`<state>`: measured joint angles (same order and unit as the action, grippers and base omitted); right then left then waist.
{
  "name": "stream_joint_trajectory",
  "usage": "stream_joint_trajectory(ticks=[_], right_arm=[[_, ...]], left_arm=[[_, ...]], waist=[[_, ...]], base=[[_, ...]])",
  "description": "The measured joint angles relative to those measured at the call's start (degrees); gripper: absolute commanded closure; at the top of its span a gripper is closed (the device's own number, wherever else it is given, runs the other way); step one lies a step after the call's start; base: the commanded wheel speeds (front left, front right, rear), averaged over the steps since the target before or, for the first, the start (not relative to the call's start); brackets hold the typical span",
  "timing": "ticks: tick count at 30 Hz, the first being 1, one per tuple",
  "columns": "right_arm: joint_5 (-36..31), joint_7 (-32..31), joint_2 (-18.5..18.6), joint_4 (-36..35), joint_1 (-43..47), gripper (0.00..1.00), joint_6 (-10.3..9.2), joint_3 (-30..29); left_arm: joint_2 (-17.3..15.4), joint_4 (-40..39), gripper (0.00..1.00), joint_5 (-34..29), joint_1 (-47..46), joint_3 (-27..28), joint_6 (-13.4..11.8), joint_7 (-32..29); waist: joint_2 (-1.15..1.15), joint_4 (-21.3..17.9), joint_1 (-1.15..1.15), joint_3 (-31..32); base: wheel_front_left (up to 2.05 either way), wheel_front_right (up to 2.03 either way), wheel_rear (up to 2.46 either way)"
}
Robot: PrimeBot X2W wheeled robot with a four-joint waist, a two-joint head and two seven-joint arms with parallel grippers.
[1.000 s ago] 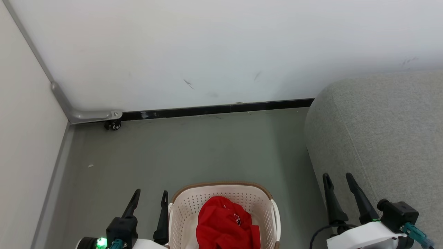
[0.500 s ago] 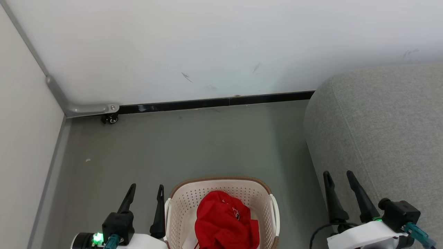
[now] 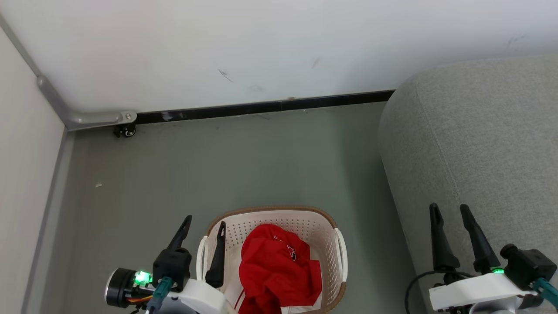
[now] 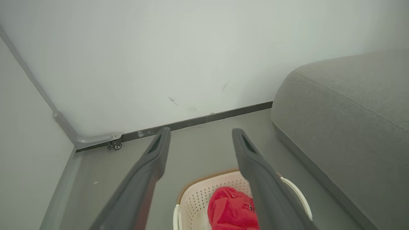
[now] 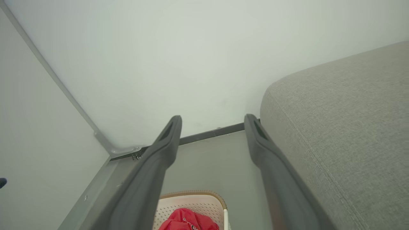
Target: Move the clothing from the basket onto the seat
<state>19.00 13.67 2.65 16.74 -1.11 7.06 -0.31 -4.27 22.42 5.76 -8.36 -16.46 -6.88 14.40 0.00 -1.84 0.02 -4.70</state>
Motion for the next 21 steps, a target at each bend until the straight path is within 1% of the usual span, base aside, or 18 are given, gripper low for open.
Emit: stream_joint_trajectory(ticks=[11,14,21], right_arm=[[-1.2,0.0,-0.2,-4.1,1.1,0.00,0.00,-3.2],[-1.2,0.0,-0.2,-5.5,1.1,0.00,0.00,-3.2],[-1.2,0.5,-0.2,-8.4,0.7,0.00,0.00,-3.2]], left_arm=[[0.6,6.3,0.00,-1.5,-3.0,-4.8,2.9,0.0],[0.7,7.9,0.00,-2.1,-4.1,-5.4,3.4,0.0],[0.8,11.2,0.00,-2.9,-8.3,-5.8,3.4,0.0]], waist=[[0.00,-1.7,0.00,-4.8],[0.00,-2.2,0.00,-6.3],[0.00,-3.4,0.00,-10.4]], base=[[0.00,0.00,0.00],[0.00,0.00,0.00],[0.00,0.00,0.00]])
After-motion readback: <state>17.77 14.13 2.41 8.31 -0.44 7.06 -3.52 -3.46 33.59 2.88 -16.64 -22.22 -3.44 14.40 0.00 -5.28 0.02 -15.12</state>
